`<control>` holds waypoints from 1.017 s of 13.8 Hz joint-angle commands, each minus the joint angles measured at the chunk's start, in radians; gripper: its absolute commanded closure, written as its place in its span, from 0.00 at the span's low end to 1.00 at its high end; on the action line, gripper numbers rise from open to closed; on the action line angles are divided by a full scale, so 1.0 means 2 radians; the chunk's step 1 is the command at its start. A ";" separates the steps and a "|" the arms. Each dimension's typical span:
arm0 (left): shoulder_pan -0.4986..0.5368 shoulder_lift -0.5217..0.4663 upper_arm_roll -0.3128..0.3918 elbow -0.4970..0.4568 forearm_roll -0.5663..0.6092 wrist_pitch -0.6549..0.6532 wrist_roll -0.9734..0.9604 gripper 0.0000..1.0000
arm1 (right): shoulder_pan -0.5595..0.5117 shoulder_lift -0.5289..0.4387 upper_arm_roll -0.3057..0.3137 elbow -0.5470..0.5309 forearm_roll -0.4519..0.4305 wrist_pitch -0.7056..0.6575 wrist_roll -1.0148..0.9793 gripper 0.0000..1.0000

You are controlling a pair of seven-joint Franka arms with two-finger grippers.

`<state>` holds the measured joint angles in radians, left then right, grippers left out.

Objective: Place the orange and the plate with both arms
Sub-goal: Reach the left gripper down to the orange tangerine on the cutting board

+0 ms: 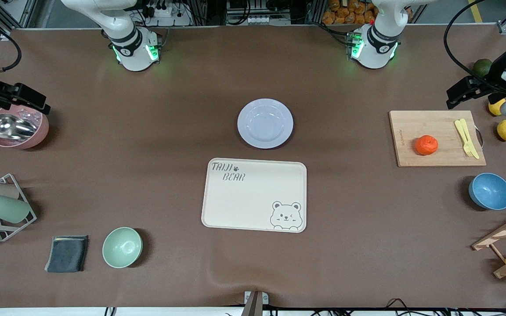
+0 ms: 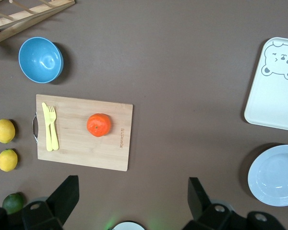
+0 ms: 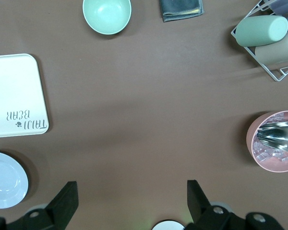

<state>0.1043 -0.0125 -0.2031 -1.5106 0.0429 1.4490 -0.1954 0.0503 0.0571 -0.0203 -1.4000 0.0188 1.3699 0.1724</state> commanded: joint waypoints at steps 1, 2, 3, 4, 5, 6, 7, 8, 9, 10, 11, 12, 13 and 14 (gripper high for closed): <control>0.002 -0.008 -0.001 0.000 0.012 -0.003 0.006 0.00 | -0.002 -0.006 0.002 -0.005 0.001 -0.002 0.009 0.00; 0.002 -0.007 -0.001 0.001 0.012 -0.003 0.006 0.00 | -0.002 -0.006 0.002 -0.006 0.001 -0.002 0.008 0.00; 0.002 -0.006 0.000 0.005 0.012 -0.004 0.013 0.00 | -0.004 -0.006 0.001 -0.005 0.001 -0.002 0.008 0.00; 0.003 -0.005 0.000 0.007 0.012 -0.004 0.021 0.00 | -0.004 -0.006 0.002 -0.005 0.001 -0.002 0.009 0.00; 0.007 -0.005 0.000 0.004 0.012 -0.004 0.029 0.00 | -0.001 -0.005 0.002 -0.005 0.001 -0.002 0.009 0.00; 0.020 -0.004 0.000 -0.003 0.012 -0.006 0.040 0.00 | -0.001 -0.005 0.002 -0.005 0.001 -0.002 0.009 0.00; 0.031 -0.003 0.000 -0.020 0.012 -0.010 0.050 0.00 | -0.002 -0.005 0.002 -0.005 0.002 -0.002 0.009 0.00; 0.037 -0.004 0.000 -0.042 0.012 -0.007 0.052 0.00 | -0.002 -0.003 0.002 -0.005 0.002 -0.002 0.009 0.00; 0.052 -0.004 0.000 -0.064 0.012 0.007 0.052 0.00 | -0.003 -0.003 0.002 -0.005 0.001 -0.002 0.009 0.00; 0.064 -0.008 0.000 -0.094 0.012 0.032 0.052 0.00 | -0.003 -0.003 0.002 -0.005 0.001 -0.002 0.008 0.00; 0.077 -0.012 0.000 -0.129 0.012 0.058 0.052 0.00 | -0.002 -0.003 0.002 -0.005 0.001 -0.002 0.008 0.00; 0.087 -0.017 -0.001 -0.164 0.012 0.084 0.052 0.00 | -0.002 -0.003 0.002 -0.006 0.001 -0.002 0.008 0.00; 0.089 -0.021 0.000 -0.199 0.012 0.114 0.052 0.00 | -0.004 -0.003 0.002 -0.006 0.001 -0.002 0.008 0.00; 0.091 -0.028 0.000 -0.235 0.016 0.146 0.052 0.00 | -0.003 -0.003 0.002 -0.006 0.001 -0.002 0.008 0.00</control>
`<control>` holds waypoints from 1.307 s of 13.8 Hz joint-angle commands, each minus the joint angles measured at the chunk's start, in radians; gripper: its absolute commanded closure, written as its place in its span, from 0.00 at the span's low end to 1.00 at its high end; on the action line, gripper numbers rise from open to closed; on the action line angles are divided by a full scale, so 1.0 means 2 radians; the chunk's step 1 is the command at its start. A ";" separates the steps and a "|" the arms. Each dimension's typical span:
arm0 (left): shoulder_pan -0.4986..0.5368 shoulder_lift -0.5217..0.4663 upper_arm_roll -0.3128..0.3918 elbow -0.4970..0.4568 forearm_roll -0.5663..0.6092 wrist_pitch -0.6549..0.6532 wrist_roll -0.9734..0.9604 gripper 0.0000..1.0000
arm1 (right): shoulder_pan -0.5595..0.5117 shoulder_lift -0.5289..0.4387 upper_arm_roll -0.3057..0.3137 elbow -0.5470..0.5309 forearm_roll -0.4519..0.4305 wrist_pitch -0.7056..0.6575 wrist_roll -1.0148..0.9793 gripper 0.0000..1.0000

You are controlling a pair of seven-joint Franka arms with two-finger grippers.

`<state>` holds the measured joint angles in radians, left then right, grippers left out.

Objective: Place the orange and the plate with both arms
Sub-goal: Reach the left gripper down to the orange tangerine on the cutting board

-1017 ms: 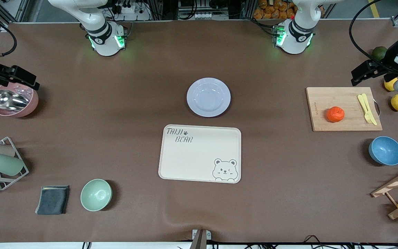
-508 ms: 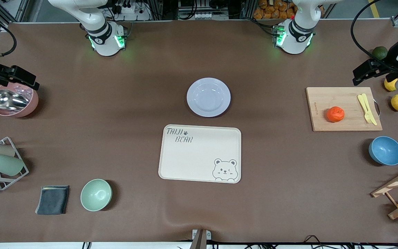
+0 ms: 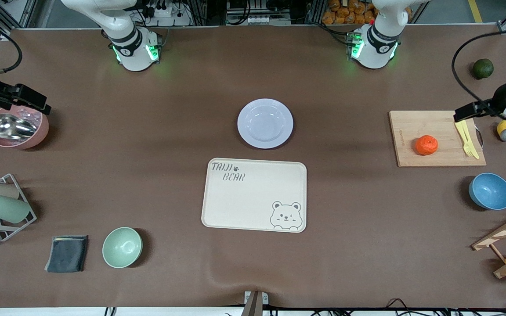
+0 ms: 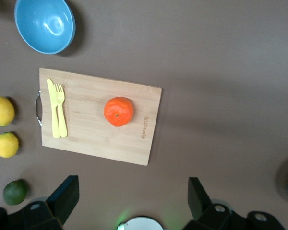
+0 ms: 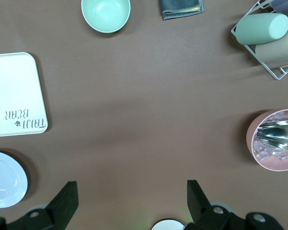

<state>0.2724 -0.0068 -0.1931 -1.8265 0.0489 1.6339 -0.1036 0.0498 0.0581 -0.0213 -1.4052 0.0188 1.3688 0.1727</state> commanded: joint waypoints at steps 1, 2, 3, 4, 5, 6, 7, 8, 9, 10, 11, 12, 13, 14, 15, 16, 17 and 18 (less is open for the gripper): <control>0.009 -0.039 -0.005 -0.118 0.023 0.095 0.006 0.00 | -0.003 -0.004 0.002 -0.003 0.001 -0.003 0.008 0.00; 0.018 -0.045 -0.005 -0.155 0.026 0.134 0.006 0.00 | -0.003 -0.003 0.002 -0.003 0.001 -0.002 0.007 0.00; 0.024 -0.045 -0.006 -0.184 0.026 0.168 0.006 0.00 | -0.003 -0.001 0.002 -0.003 0.002 -0.002 0.003 0.00; 0.026 -0.042 -0.005 -0.211 0.028 0.204 0.006 0.00 | -0.003 -0.001 0.002 -0.003 0.002 -0.002 -0.001 0.00; 0.036 -0.040 -0.006 -0.235 0.041 0.240 0.006 0.00 | -0.004 -0.001 0.002 -0.003 0.003 -0.002 -0.001 0.00; 0.042 -0.039 -0.007 -0.257 0.051 0.271 0.006 0.00 | -0.003 -0.001 0.002 -0.003 0.003 -0.002 -0.002 0.00; 0.043 -0.033 -0.007 -0.273 0.052 0.295 0.006 0.00 | -0.003 -0.001 0.002 -0.003 0.003 -0.003 -0.002 0.00; 0.047 -0.026 -0.007 -0.279 0.052 0.308 0.006 0.00 | -0.004 -0.001 0.002 -0.003 0.003 -0.002 -0.002 0.00; 0.053 -0.014 -0.007 -0.279 0.052 0.312 0.006 0.00 | -0.004 -0.001 0.002 -0.003 0.003 -0.002 -0.002 0.00; 0.054 -0.002 -0.007 -0.279 0.052 0.321 0.006 0.00 | -0.003 -0.001 0.002 -0.004 0.003 -0.003 -0.002 0.00; 0.055 0.006 -0.006 -0.281 0.052 0.331 0.006 0.00 | -0.004 -0.001 0.002 -0.003 0.003 -0.002 -0.002 0.00; 0.055 0.019 -0.006 -0.280 0.052 0.341 0.006 0.00 | -0.004 -0.001 0.002 -0.003 0.004 -0.003 -0.002 0.00; 0.056 0.033 -0.005 -0.280 0.052 0.353 0.006 0.00 | -0.003 -0.001 0.002 -0.003 0.004 -0.002 -0.002 0.00; 0.066 0.045 -0.005 -0.280 0.056 0.365 0.006 0.00 | -0.003 -0.001 0.002 -0.003 0.004 -0.002 -0.002 0.00; 0.072 0.055 -0.006 -0.279 0.069 0.374 0.006 0.00 | -0.004 -0.001 0.002 -0.003 0.004 -0.002 -0.002 0.00; 0.072 0.066 -0.006 -0.279 0.077 0.384 0.006 0.00 | -0.003 -0.001 0.002 -0.003 0.004 -0.002 -0.002 0.00; 0.075 0.077 -0.005 -0.279 0.079 0.393 0.006 0.00 | -0.003 -0.001 0.002 -0.003 0.004 -0.002 -0.002 0.00; 0.081 0.085 -0.006 -0.277 0.082 0.398 0.006 0.00 | -0.003 -0.001 0.002 -0.003 0.005 -0.002 -0.002 0.00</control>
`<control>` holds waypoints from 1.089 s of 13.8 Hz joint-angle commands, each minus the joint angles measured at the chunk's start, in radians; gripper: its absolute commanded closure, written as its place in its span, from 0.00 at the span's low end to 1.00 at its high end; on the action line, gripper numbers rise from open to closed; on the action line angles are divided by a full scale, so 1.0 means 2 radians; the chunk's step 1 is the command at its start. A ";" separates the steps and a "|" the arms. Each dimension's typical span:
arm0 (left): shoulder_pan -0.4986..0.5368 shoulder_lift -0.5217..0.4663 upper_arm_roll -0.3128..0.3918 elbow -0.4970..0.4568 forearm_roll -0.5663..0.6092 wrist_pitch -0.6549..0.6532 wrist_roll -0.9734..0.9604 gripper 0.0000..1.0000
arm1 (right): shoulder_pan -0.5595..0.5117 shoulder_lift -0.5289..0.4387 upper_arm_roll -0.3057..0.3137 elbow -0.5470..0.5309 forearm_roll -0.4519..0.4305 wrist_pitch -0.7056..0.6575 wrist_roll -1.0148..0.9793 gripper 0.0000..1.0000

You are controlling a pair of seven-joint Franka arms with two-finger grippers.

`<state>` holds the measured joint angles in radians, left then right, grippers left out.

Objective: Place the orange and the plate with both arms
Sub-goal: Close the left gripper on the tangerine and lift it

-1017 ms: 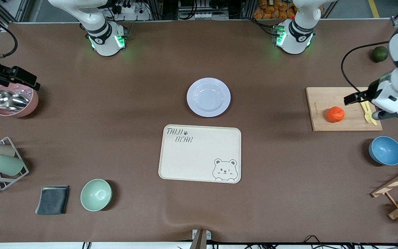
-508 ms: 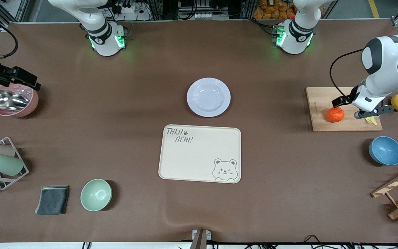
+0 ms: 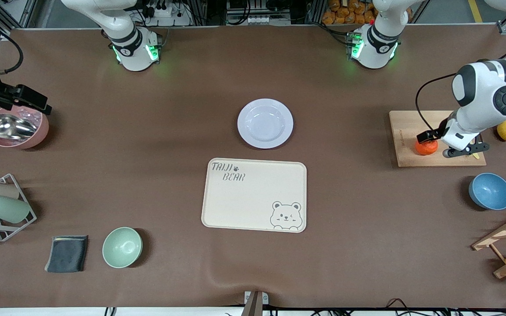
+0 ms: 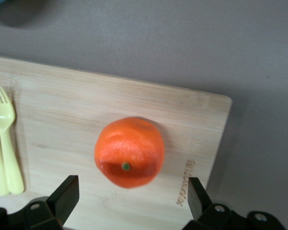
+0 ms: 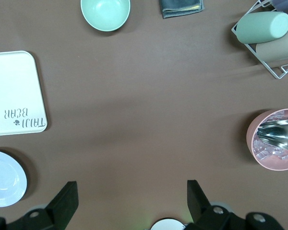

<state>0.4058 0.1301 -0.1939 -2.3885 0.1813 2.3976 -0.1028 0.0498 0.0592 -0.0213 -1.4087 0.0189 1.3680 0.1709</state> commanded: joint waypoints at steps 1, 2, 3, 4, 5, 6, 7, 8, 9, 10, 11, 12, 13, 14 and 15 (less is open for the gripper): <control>0.014 0.022 -0.006 0.005 0.016 0.017 0.005 0.00 | -0.003 -0.002 0.002 -0.001 0.005 -0.001 -0.001 0.00; 0.014 0.025 -0.006 0.005 0.016 0.023 0.005 0.00 | -0.003 -0.002 0.002 -0.001 0.005 -0.001 -0.001 0.00; 0.014 0.030 -0.005 0.005 0.017 0.027 0.005 0.00 | -0.003 -0.002 0.002 -0.001 0.005 -0.001 -0.001 0.00; 0.014 0.035 -0.005 0.005 0.019 0.028 0.005 0.00 | -0.003 -0.002 0.002 -0.001 0.005 -0.001 -0.001 0.00; 0.014 0.042 -0.005 0.005 0.021 0.033 0.005 0.00 | -0.003 -0.002 0.002 -0.001 0.005 -0.001 -0.001 0.00; 0.014 0.046 -0.005 0.005 0.026 0.037 0.005 0.00 | -0.004 -0.001 0.002 -0.001 0.005 -0.001 -0.001 0.00; 0.015 0.050 -0.005 0.008 0.027 0.038 0.005 0.00 | -0.004 0.000 0.002 -0.001 0.005 -0.001 -0.001 0.00; 0.015 0.051 -0.005 0.010 0.030 0.038 0.005 0.00 | -0.004 0.000 0.002 -0.001 0.005 -0.001 -0.001 0.00; 0.015 0.052 -0.005 0.011 0.037 0.038 0.005 0.00 | -0.004 0.000 0.002 -0.001 0.005 -0.001 -0.002 0.00; 0.015 0.053 -0.005 0.011 0.040 0.038 0.005 0.00 | -0.004 0.000 0.002 -0.001 0.005 -0.001 -0.006 0.00; 0.015 0.054 -0.005 0.011 0.040 0.038 0.005 0.00 | -0.005 0.000 0.002 -0.001 0.005 -0.001 -0.009 0.00; 0.016 0.058 -0.004 0.013 0.040 0.038 0.005 0.00 | -0.008 0.000 0.002 -0.001 0.005 -0.001 -0.010 0.00; 0.020 0.059 -0.004 0.013 0.040 0.038 0.005 0.00 | -0.007 0.000 0.002 -0.001 0.006 -0.001 -0.010 0.00; 0.028 0.060 -0.005 0.014 0.040 0.038 0.005 0.00 | -0.006 0.000 0.002 -0.001 0.006 -0.001 -0.009 0.00; 0.029 0.063 -0.005 0.016 0.043 0.038 0.005 0.00 | -0.007 0.000 0.002 -0.001 0.005 -0.001 -0.009 0.00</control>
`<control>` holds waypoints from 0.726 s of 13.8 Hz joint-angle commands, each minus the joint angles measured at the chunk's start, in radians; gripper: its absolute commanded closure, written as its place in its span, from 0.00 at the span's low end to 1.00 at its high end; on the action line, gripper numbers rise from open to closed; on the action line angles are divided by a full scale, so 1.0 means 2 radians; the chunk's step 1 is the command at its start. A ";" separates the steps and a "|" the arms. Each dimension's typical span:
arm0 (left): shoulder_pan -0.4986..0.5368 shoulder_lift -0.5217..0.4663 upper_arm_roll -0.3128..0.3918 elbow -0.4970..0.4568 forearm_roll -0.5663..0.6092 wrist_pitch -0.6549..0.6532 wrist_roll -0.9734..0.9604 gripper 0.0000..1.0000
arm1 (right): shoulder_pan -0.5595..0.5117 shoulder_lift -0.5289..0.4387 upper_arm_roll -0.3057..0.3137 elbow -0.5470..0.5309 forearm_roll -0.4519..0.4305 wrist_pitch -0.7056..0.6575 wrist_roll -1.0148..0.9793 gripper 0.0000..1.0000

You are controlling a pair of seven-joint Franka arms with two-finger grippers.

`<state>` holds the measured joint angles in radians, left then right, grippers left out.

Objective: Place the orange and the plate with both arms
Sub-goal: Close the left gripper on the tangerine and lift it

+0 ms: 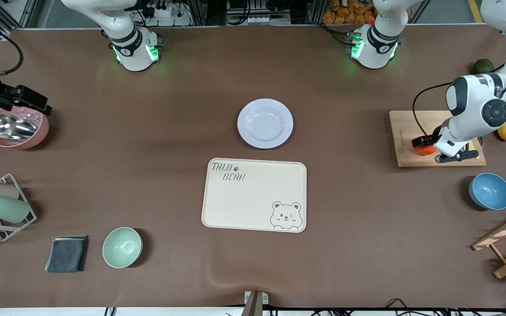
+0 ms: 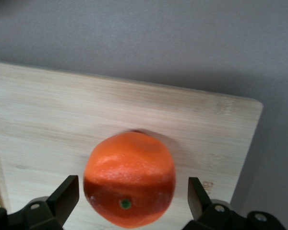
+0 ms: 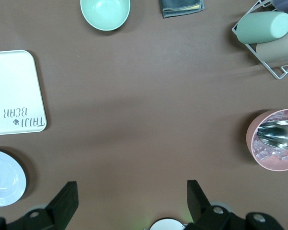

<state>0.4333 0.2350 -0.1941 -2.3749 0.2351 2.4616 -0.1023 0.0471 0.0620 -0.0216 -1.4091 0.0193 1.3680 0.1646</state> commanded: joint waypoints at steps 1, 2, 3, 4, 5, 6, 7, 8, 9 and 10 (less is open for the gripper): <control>0.015 0.014 -0.005 0.015 0.019 0.006 0.005 0.00 | -0.005 -0.001 0.002 -0.001 0.006 -0.001 -0.006 0.00; 0.016 0.015 -0.005 0.016 0.024 0.006 0.005 0.00 | -0.004 -0.001 0.002 -0.001 0.005 -0.001 -0.006 0.00; 0.015 0.015 -0.005 0.016 0.025 0.006 0.005 0.00 | -0.004 -0.001 0.002 -0.001 0.005 -0.001 -0.006 0.00; 0.015 0.015 -0.005 0.016 0.024 0.005 0.005 0.01 | -0.004 -0.001 0.002 -0.001 0.005 -0.001 -0.006 0.00; 0.015 0.017 -0.006 0.017 0.024 0.005 0.005 0.14 | -0.004 -0.001 0.002 -0.001 0.005 -0.001 -0.006 0.00; 0.014 0.017 -0.006 0.018 0.024 0.005 0.004 0.26 | -0.004 -0.001 0.002 -0.001 0.005 -0.001 -0.006 0.00; 0.014 0.018 -0.006 0.018 0.025 0.004 0.004 0.40 | -0.005 -0.001 0.002 -0.001 0.005 -0.002 -0.006 0.00; 0.013 0.018 -0.006 0.019 0.025 0.004 0.004 0.55 | -0.004 -0.001 0.002 -0.001 0.005 -0.001 -0.006 0.00; 0.013 0.018 -0.008 0.019 0.025 0.003 0.004 0.67 | -0.005 -0.001 0.002 -0.001 0.005 -0.001 -0.006 0.00; 0.012 0.015 -0.010 0.019 0.025 0.001 0.004 0.77 | -0.005 0.000 0.002 -0.001 0.005 -0.001 -0.006 0.00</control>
<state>0.4499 0.2567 -0.2008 -2.3496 0.2564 2.4631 -0.1014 0.0471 0.0620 -0.0216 -1.4091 0.0193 1.3679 0.1628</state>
